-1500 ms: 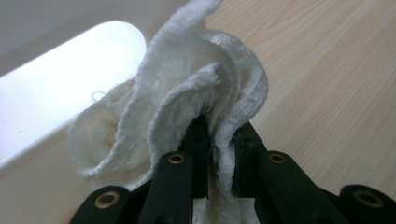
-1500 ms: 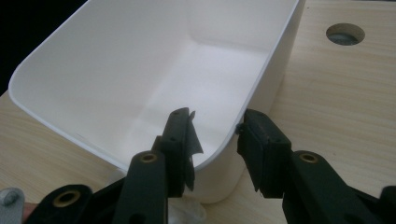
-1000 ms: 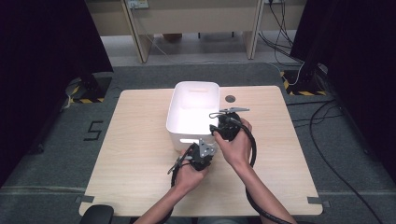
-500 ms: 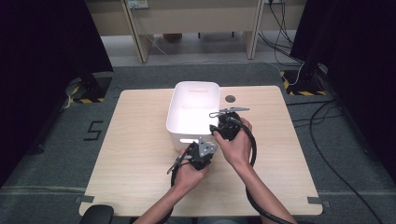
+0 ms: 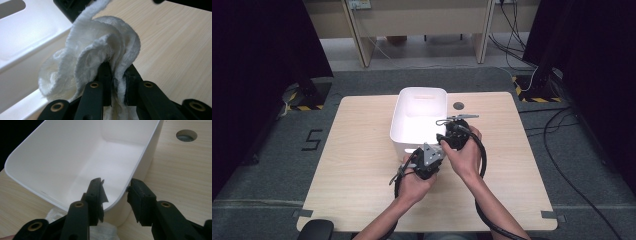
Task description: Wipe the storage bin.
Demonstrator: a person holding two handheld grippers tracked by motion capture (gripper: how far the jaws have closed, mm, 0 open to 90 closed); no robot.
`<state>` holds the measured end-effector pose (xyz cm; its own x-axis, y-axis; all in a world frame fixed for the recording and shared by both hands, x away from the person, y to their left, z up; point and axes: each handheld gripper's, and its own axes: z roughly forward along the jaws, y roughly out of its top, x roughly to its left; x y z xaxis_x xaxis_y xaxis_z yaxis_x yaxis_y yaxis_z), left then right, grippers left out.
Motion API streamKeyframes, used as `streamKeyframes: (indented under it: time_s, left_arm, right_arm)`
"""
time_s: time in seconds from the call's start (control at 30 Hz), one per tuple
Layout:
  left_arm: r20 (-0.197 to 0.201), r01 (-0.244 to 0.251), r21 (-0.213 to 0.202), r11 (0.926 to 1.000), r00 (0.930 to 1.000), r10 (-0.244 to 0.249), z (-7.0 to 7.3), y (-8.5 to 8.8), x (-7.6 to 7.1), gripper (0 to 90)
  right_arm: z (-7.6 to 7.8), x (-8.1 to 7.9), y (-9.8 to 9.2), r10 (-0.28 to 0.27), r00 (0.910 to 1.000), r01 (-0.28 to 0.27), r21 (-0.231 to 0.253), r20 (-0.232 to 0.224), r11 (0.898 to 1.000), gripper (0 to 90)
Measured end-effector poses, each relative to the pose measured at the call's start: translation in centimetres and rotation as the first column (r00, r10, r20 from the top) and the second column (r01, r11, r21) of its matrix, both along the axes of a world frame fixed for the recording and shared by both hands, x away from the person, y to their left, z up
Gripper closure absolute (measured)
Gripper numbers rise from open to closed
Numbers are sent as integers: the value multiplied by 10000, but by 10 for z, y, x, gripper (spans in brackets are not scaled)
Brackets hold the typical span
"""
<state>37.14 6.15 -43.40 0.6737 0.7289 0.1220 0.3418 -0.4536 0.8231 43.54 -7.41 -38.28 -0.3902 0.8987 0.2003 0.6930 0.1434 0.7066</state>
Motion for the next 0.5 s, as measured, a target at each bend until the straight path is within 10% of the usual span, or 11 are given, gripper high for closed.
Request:
streamKeyframes:
  time_s: [0.5]
  left_arm:
    - [325,203,-80,9998,9993,-200,5,-9,3,793]
  right_arm:
    - [0,2,-1,14,10000,-14,45,-92,10000,626]
